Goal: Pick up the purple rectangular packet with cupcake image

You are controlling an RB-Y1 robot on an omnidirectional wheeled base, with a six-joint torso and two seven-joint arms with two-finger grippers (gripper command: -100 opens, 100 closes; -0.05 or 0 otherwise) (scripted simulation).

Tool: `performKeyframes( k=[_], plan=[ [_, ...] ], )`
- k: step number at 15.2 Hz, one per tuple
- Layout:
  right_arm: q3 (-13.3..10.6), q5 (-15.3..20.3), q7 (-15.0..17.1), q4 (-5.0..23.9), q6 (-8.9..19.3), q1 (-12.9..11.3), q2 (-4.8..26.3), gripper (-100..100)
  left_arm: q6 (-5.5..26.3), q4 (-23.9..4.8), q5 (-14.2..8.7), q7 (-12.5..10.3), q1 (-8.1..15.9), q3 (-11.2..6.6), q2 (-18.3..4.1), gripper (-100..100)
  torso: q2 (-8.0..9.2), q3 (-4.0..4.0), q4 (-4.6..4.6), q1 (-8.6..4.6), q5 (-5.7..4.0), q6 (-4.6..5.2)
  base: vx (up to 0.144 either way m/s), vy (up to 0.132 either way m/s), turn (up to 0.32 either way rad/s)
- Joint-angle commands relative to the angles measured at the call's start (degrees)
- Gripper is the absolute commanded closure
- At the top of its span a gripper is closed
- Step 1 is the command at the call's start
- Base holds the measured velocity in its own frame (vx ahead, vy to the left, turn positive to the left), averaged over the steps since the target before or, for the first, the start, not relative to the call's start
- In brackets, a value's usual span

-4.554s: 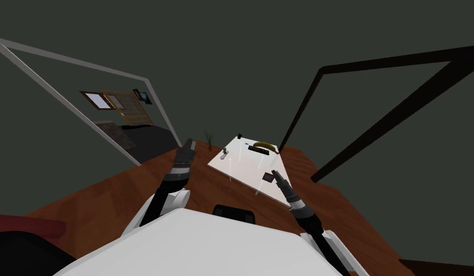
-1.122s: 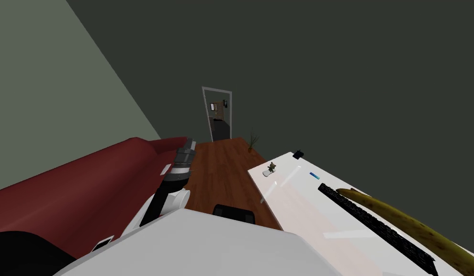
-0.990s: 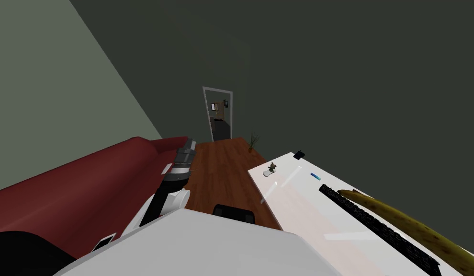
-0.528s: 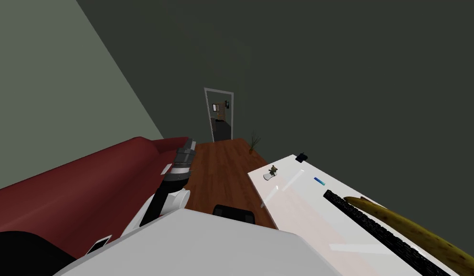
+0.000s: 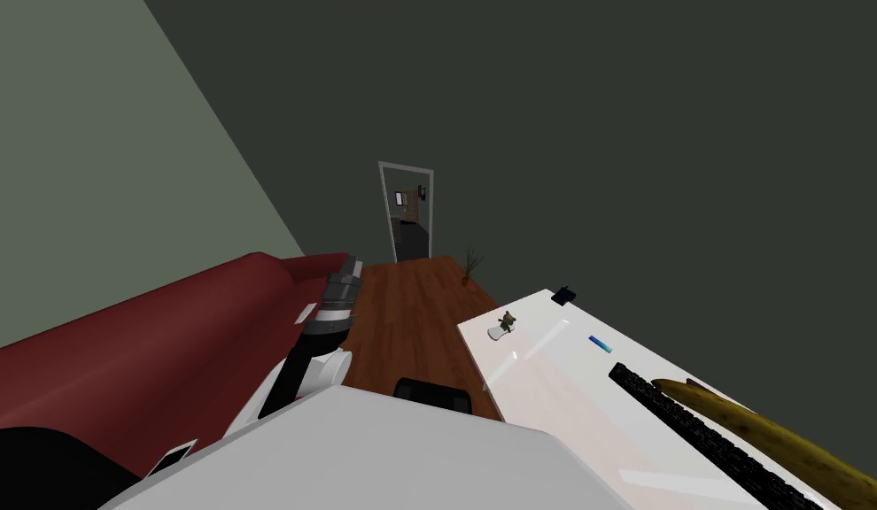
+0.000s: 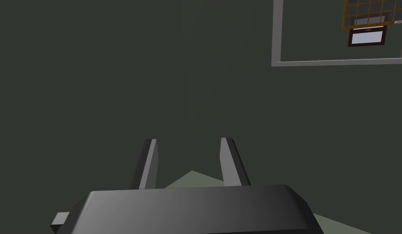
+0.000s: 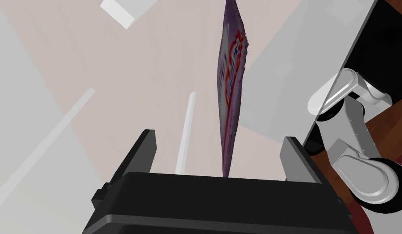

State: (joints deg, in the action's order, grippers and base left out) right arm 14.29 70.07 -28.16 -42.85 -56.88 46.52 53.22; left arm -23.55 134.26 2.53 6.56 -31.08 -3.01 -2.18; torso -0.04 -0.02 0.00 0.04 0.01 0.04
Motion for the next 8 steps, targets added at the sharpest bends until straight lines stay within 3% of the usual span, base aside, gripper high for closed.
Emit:
performKeyframes(
  k=[1, 2, 4, 5, 8],
  plan=[
    [1.7, 1.0, -0.8, 0.1, -0.2, 0.9, -1.2, -100, 0.0, 0.0, 0.0, 0.0, 0.0, 0.0, 0.0, 0, 0.0, 0.0, 0.0, 0.0, 0.0, 0.0, 0.057, -0.023, 0.028],
    [3.6, 2.3, -1.5, -0.2, -0.3, 2.0, -2.7, -100, 0.0, 0.0, 0.0, 0.0, 0.0, 0.0, 0.0, 0, 0.0, 0.0, 0.0, 0.02, 0.0, 0.0, 0.061, -0.028, 0.035],
    [2.8, 1.8, -1.1, -0.4, 0.0, 1.7, -2.3, -100, 0.0, 0.0, 0.0, 0.0, 0.0, 0.0, 0.0, 0, 0.0, 0.0, 0.0, 0.02, 0.01, -0.01, 0.043, -0.023, 0.015],
    [3.0, 2.0, -1.2, -0.4, -0.1, 1.8, -2.4, 100, 0.0, 0.0, 0.0, 0.0, 0.0, 0.0, 0.0, 0, 0.05, 0.02, 0.01, 0.04, 0.01, -0.02, 0.011, -0.006, 0.002],
    [2.9, 2.0, -1.2, -0.4, -0.2, 1.8, -2.4, 100, 0.0, 0.0, 0.0, 0.0, 0.0, 0.01, 0.0, 0, 0.18, 0.11, 0.06, 0.03, 0.01, -0.05, 0.002, 0.0, -0.004]
  ],
)
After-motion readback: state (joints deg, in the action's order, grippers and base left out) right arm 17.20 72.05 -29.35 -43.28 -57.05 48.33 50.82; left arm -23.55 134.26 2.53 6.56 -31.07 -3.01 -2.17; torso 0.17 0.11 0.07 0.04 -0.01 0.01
